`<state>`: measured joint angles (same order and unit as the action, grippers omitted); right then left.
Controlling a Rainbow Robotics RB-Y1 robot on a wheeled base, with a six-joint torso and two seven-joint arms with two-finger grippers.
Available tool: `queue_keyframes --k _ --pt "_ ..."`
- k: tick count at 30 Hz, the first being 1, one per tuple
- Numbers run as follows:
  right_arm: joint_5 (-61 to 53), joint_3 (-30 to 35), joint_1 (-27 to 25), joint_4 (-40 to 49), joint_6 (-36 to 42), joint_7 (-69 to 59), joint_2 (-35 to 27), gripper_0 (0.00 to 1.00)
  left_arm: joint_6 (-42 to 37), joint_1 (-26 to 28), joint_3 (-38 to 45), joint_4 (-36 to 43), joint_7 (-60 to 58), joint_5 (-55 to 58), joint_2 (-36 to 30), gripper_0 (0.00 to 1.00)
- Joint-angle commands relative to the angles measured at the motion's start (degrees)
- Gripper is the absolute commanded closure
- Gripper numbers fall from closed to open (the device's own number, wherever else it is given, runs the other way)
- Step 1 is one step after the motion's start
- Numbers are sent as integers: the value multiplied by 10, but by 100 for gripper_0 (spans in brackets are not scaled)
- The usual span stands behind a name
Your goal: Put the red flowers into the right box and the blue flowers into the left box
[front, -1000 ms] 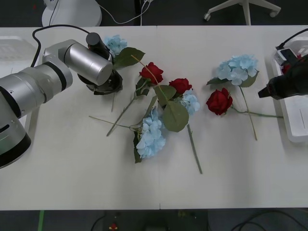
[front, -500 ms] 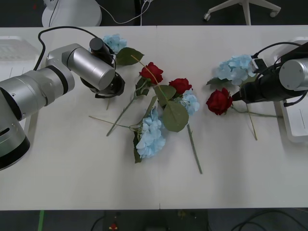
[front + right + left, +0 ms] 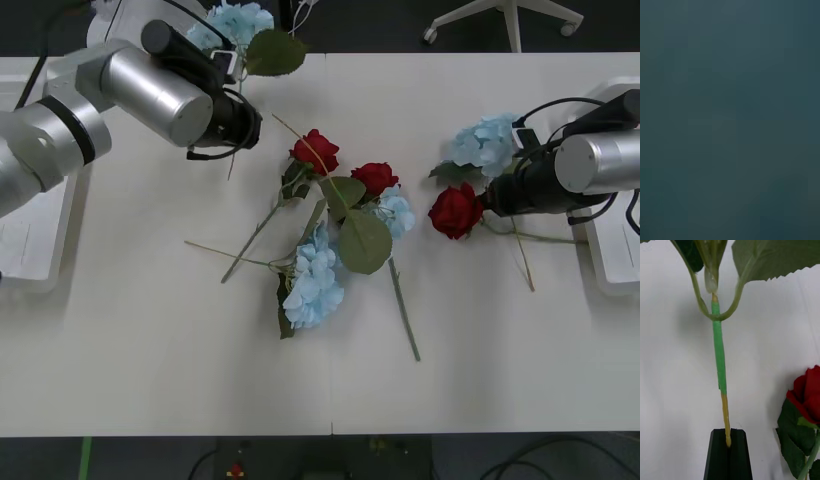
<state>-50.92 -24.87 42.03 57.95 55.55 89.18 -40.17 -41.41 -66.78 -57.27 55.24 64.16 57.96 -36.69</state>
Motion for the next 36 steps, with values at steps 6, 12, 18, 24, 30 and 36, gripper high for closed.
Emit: queue_keyframes --k 6,12,18,24,30,36 --pt "9 -3 34 -22 -4 5 27 25 -114 89 149 169 61 8 -218 100" --pt "13 -3 39 -34 -4 3 33 100 -246 214 387 210 152 8 -275 100" --pt "13 -3 41 -34 -4 2 33 100 -365 275 565 188 259 -14 -282 100" --pt "-12 22 48 -34 6 9 23 100 -375 281 599 128 358 -55 -294 100" --pt "-118 76 60 -24 21 86 -11 100 -371 281 595 36 418 -69 -293 100" --pt "-311 84 82 21 25 209 -44 100 -369 281 574 -48 454 -73 -293 100"
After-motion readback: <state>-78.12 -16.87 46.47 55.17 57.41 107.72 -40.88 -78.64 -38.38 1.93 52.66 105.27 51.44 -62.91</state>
